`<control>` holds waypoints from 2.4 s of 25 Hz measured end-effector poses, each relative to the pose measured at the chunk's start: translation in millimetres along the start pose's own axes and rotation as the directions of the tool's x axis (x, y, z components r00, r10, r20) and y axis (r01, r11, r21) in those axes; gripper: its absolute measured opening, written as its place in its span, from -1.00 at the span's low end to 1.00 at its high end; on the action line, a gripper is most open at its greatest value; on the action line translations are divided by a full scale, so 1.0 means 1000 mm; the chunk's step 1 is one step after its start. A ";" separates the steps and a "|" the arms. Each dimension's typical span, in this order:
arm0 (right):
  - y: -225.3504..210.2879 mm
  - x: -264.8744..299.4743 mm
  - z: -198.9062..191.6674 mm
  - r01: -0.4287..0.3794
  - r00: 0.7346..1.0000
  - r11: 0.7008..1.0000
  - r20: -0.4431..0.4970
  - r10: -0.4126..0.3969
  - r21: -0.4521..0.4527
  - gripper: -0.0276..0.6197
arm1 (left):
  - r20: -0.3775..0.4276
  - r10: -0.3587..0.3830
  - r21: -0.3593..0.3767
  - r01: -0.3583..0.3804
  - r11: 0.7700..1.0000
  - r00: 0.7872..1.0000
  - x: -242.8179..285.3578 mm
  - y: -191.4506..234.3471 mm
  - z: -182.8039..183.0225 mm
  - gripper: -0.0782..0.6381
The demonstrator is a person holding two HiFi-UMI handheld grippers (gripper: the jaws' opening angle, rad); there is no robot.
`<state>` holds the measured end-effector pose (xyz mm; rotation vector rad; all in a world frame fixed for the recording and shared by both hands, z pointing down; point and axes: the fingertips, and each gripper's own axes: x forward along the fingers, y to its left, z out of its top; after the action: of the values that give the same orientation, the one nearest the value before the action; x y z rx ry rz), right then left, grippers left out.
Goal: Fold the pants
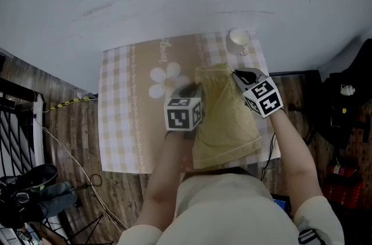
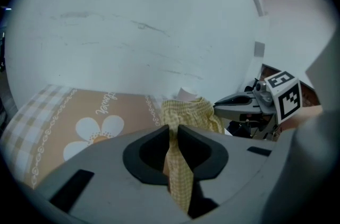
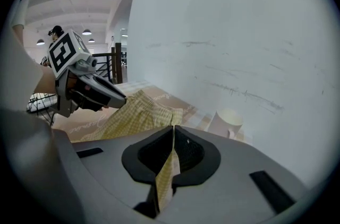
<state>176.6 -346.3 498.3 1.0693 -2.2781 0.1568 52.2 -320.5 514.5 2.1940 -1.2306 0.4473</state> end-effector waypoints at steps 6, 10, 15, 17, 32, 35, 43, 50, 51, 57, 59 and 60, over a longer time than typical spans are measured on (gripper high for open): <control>0.016 -0.034 0.008 -0.004 0.996 1.000 0.084 0.004 -0.003 -0.89 | 0.041 0.009 0.060 -0.012 0.998 0.999 -0.034 -0.023 -0.002 -0.64; 0.029 -0.056 0.005 -0.016 0.992 1.000 0.124 0.015 0.005 -0.89 | 0.053 0.012 0.073 -0.016 0.997 0.999 -0.054 -0.038 -0.014 -0.64; 0.047 -0.081 -0.012 -0.026 0.989 1.000 0.147 0.024 0.011 -0.89 | 0.065 0.008 0.086 -0.014 0.996 0.998 -0.070 -0.058 -0.038 -0.64; 0.055 -0.091 -0.023 -0.028 0.989 0.999 0.148 0.025 0.020 -0.89 | 0.062 0.006 0.091 -0.012 0.996 0.998 -0.074 -0.066 -0.051 -0.64; 0.111 -0.122 -0.102 -0.062 0.993 0.995 0.105 0.053 0.080 -0.89 | -0.044 0.012 0.231 -0.002 0.973 0.999 -0.099 -0.101 -0.150 -0.64; 0.123 -0.126 -0.122 -0.073 0.995 0.994 0.074 0.067 0.084 -0.89 | -0.076 0.017 0.239 0.002 0.971 0.997 -0.101 -0.105 -0.171 -0.64; 0.143 -0.139 -0.159 -0.065 0.998 0.988 0.024 0.063 0.141 -0.89 | -0.107 0.042 0.192 -0.021 0.981 0.993 -0.113 -0.112 -0.205 -0.64; 0.156 -0.157 -0.178 -0.050 0.999 0.978 0.014 0.048 0.205 -0.89 | -0.077 0.056 0.136 -0.045 0.990 0.995 -0.131 -0.126 -0.221 -0.64; 0.159 -0.160 -0.178 -0.049 0.999 0.977 0.018 0.046 0.208 -0.89 | -0.069 0.060 0.130 -0.051 0.990 0.996 -0.135 -0.128 -0.222 -0.64; 0.173 -0.188 -0.170 -0.025 0.996 0.967 0.087 0.003 0.255 -0.89 | -0.007 0.094 0.091 -0.093 0.992 0.996 -0.158 -0.138 -0.223 -0.67; 0.179 -0.199 -0.165 -0.015 0.994 0.965 0.111 -0.015 0.262 -0.89 | 0.014 0.102 0.065 -0.103 0.993 0.995 -0.168 -0.141 -0.223 -0.68; 0.183 -0.204 -0.163 -0.012 0.992 0.964 0.122 -0.022 0.264 -0.89 | 0.024 0.104 0.051 -0.105 0.993 0.994 -0.173 -0.143 -0.223 -0.68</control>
<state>220.7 -33.1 539.3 1.2506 -2.4138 0.4138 82.4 -7.4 548.3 2.1897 -1.3647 0.5050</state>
